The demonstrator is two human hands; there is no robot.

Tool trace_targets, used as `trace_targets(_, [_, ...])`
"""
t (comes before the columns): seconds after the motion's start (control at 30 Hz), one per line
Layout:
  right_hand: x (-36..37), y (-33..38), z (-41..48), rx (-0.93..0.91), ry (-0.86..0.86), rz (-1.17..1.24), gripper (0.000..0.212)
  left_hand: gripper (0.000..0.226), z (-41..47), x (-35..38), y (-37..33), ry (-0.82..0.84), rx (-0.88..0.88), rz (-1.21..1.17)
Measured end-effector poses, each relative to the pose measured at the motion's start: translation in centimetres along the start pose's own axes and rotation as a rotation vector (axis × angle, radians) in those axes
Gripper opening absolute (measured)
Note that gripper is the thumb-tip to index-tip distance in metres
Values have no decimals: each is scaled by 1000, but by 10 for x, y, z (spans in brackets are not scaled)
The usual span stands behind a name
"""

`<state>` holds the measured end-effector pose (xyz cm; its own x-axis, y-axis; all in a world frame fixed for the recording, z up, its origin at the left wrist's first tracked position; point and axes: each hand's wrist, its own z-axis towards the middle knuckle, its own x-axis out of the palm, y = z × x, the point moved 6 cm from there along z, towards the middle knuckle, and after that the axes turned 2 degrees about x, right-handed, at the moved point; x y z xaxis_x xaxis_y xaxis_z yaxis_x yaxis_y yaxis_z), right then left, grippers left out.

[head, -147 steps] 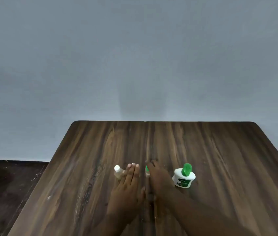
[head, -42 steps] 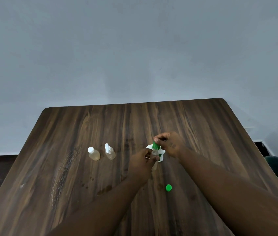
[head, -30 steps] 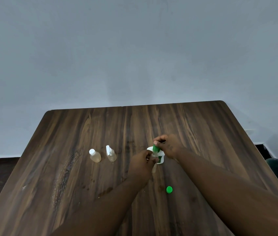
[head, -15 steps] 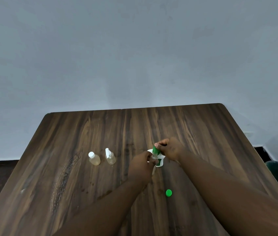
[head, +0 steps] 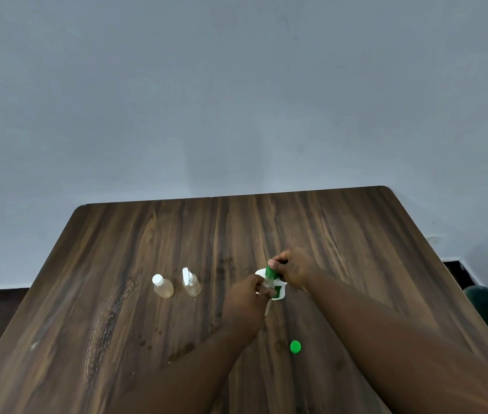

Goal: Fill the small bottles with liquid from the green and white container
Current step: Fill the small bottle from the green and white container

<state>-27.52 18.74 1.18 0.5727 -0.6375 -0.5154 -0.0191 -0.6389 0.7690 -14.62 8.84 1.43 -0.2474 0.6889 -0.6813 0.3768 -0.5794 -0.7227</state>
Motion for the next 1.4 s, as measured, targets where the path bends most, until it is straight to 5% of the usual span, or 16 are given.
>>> trace_targets(0.57, [9, 4, -2, 38, 64, 266, 13, 7, 4, -6, 1, 2, 3, 21])
trace_targets(1.4, [5, -5, 4, 7, 11, -46, 19, 11, -2, 1, 1, 21, -5, 16])
